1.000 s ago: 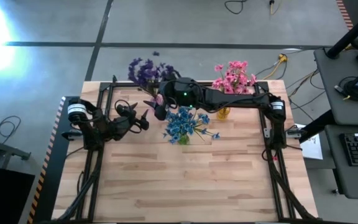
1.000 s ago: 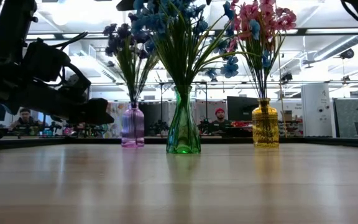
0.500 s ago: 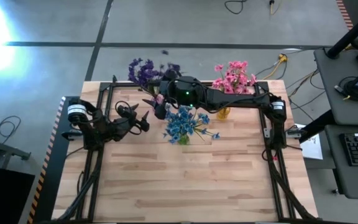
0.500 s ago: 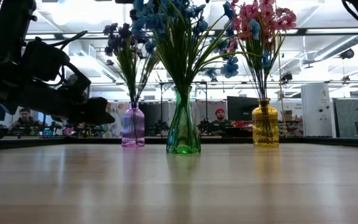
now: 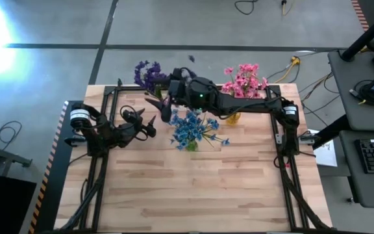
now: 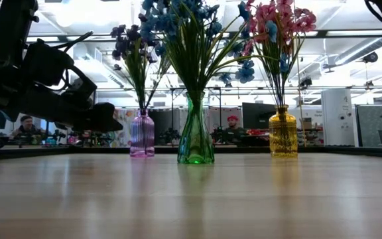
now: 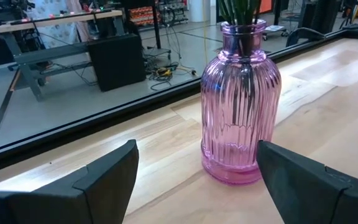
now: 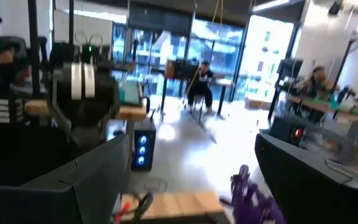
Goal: Sort flowers into vase by color
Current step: Put the violet flowers into the violet vase
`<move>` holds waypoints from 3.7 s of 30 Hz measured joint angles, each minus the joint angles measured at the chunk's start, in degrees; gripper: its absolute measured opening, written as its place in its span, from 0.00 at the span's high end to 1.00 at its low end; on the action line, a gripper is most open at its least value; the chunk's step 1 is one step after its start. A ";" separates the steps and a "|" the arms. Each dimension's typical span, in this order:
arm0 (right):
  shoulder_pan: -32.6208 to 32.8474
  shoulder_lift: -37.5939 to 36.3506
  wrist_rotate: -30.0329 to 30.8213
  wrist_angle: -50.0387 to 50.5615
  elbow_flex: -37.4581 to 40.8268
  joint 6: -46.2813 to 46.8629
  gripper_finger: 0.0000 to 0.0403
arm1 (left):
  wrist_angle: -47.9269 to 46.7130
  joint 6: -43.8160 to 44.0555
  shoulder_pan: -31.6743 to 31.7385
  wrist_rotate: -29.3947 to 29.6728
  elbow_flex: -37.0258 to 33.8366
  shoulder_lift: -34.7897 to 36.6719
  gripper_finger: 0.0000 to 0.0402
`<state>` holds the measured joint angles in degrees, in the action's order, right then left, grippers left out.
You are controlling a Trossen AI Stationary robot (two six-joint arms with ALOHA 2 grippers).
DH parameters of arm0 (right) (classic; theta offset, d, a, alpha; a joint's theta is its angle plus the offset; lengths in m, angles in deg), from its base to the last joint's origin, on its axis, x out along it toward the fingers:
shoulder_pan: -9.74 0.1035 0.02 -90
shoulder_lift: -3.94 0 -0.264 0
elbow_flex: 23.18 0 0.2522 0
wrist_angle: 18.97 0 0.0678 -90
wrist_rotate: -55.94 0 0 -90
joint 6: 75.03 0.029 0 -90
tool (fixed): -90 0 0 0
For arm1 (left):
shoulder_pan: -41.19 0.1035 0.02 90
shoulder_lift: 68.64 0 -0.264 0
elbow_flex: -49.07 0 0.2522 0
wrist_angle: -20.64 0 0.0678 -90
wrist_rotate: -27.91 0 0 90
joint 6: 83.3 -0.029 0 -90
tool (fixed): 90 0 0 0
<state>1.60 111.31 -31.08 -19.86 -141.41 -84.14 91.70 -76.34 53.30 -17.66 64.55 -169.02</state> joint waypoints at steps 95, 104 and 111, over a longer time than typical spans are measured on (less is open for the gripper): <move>0.39 -4.19 -15.65 -0.25 -12.59 0.73 0.15 | -34.90 -55.54 -8.84 0.06 34.40 30.27 0.23; 0.42 -4.19 -17.01 -0.57 -12.59 1.82 0.15 | -38.87 -54.38 -8.48 0.15 35.58 30.25 0.46; 0.76 -4.19 -17.02 -0.55 -12.59 1.78 0.15 | -40.36 -53.15 -8.34 1.55 36.17 30.28 0.78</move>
<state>2.36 107.12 -48.10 -20.40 -154.00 -82.36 51.34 -129.49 44.96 -16.11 100.72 -138.75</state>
